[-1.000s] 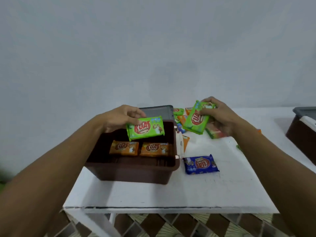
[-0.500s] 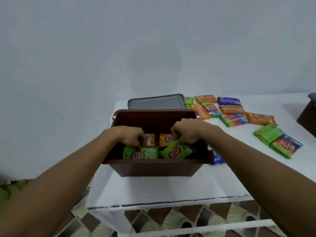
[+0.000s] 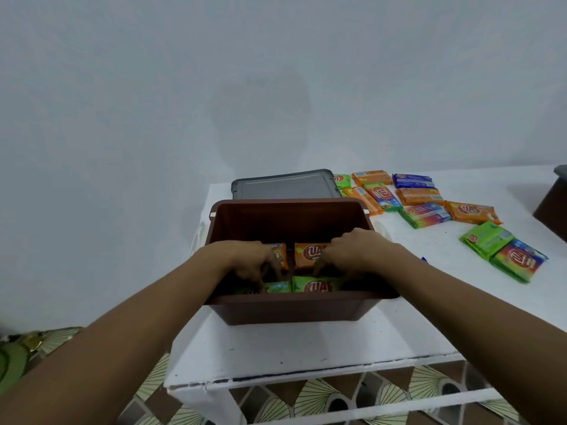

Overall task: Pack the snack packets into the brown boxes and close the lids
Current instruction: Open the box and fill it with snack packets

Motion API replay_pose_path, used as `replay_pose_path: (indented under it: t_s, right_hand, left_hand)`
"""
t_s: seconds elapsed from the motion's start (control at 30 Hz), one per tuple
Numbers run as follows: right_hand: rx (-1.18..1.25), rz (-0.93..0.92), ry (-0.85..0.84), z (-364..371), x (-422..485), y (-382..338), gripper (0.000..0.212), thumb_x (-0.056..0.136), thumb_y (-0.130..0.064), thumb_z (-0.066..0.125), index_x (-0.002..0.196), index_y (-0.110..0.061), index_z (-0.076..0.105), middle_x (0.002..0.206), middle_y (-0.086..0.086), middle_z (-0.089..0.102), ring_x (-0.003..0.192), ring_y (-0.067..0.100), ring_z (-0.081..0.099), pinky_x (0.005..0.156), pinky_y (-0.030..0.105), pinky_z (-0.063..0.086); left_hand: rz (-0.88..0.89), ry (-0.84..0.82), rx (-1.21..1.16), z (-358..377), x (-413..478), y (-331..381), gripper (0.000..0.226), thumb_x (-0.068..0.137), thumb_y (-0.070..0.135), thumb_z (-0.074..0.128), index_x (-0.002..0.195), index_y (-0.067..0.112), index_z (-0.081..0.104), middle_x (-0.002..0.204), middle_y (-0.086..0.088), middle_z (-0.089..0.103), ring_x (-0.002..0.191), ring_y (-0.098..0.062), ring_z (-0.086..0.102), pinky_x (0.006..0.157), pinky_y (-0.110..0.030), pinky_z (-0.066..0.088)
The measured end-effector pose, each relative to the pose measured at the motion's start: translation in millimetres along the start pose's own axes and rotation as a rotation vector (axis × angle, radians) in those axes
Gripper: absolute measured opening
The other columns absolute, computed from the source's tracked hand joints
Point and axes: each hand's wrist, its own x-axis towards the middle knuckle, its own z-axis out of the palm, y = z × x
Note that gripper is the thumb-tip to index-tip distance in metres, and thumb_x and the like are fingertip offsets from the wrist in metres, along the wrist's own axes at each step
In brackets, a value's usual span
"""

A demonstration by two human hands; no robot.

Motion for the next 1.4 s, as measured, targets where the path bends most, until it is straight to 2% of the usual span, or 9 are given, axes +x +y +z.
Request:
replay_pose_path:
  t_s: [0.2,0.4,0.5,0.63,0.8,0.9,1.03,1.2,1.4]
  right_hand:
    - [0.055,-0.003,-0.081,-2,1,1,0.037,0.094,-0.022,0.057,0.127,-0.038,0.056,0.13,-0.001,0.052,0.112,0.024,0.055,0.091,0.042,0.052]
    - [0.123,0.009,0.194,5,5,5,0.032,0.094,-0.024,0.058,0.124,-0.033,0.056,0.123,-0.003,0.057,0.103,0.016,0.056,0.083,0.034,0.054]
    - [0.02,0.011,0.156,9,8,4,0.038,0.094,-0.027,0.057,0.131,-0.031,0.054,0.129,-0.002,0.057,0.115,0.021,0.055,0.096,0.042,0.046]
    - [-0.026,0.073,0.138,5,4,0,0.03,0.096,-0.028,0.054,0.126,-0.029,0.059,0.112,0.002,0.063,0.106,0.022,0.057,0.101,0.047,0.034]
    - [0.076,0.121,0.435,2,-14,10,0.025,0.095,-0.032,0.041,0.1,-0.028,0.066,0.095,-0.006,0.064,0.096,0.016,0.055,0.095,0.044,0.035]
    - [0.201,0.155,0.621,9,-38,31,0.026,0.093,-0.028,0.045,0.11,-0.031,0.065,0.109,-0.011,0.064,0.109,0.014,0.052,0.098,0.044,0.035]
    - [0.39,0.339,0.851,57,-81,78,0.032,0.093,-0.024,0.054,0.125,-0.023,0.06,0.123,-0.001,0.064,0.116,0.022,0.054,0.096,0.043,0.042]
    - [0.41,0.677,0.507,145,-130,139,0.047,0.094,-0.036,0.053,0.139,-0.027,0.044,0.143,0.0,0.048,0.132,0.021,0.041,0.108,0.046,0.036]
    - [0.55,0.952,0.326,240,-173,193,0.069,0.082,-0.06,0.054,0.139,-0.025,0.036,0.147,0.008,0.032,0.132,0.035,0.032,0.103,0.055,0.034]
  left_hand:
    - [-0.007,-0.06,-0.01,-3,-2,-1,0.035,0.088,0.014,0.066,0.12,0.027,0.061,0.119,0.0,0.053,0.11,-0.021,0.05,0.09,-0.036,0.047]
    - [0.04,0.25,0.003,-4,-4,-6,0.022,0.093,0.019,0.058,0.113,0.024,0.068,0.112,0.003,0.054,0.1,-0.015,0.054,0.085,-0.032,0.05]
    - [0.016,0.315,0.094,-4,-2,-8,0.023,0.095,0.023,0.055,0.115,0.028,0.066,0.115,0.002,0.048,0.105,-0.018,0.051,0.084,-0.033,0.048]
    - [-0.026,0.288,0.115,-6,-4,-4,0.028,0.097,0.026,0.051,0.121,0.031,0.065,0.123,0.004,0.048,0.112,-0.018,0.047,0.084,-0.032,0.044]
    - [-0.056,0.244,0.144,-20,-7,5,0.035,0.096,0.022,0.047,0.127,0.032,0.06,0.131,0.001,0.054,0.111,-0.021,0.055,0.094,-0.041,0.048]
    - [-0.026,0.395,0.181,-41,-7,22,0.037,0.097,0.023,0.045,0.13,0.035,0.055,0.131,0.004,0.055,0.115,-0.021,0.053,0.093,-0.044,0.048]
    - [0.073,0.626,0.216,-67,7,63,0.036,0.098,0.019,0.041,0.125,0.031,0.059,0.126,0.002,0.057,0.114,-0.02,0.051,0.091,-0.042,0.047]
    - [0.197,0.783,0.215,-88,45,128,0.029,0.098,0.026,0.045,0.121,0.025,0.063,0.122,0.0,0.059,0.115,-0.021,0.05,0.095,-0.039,0.041]
    - [0.222,0.676,0.207,-94,109,221,0.03,0.097,0.036,0.048,0.124,0.028,0.058,0.127,0.003,0.057,0.118,-0.018,0.05,0.097,-0.042,0.044]
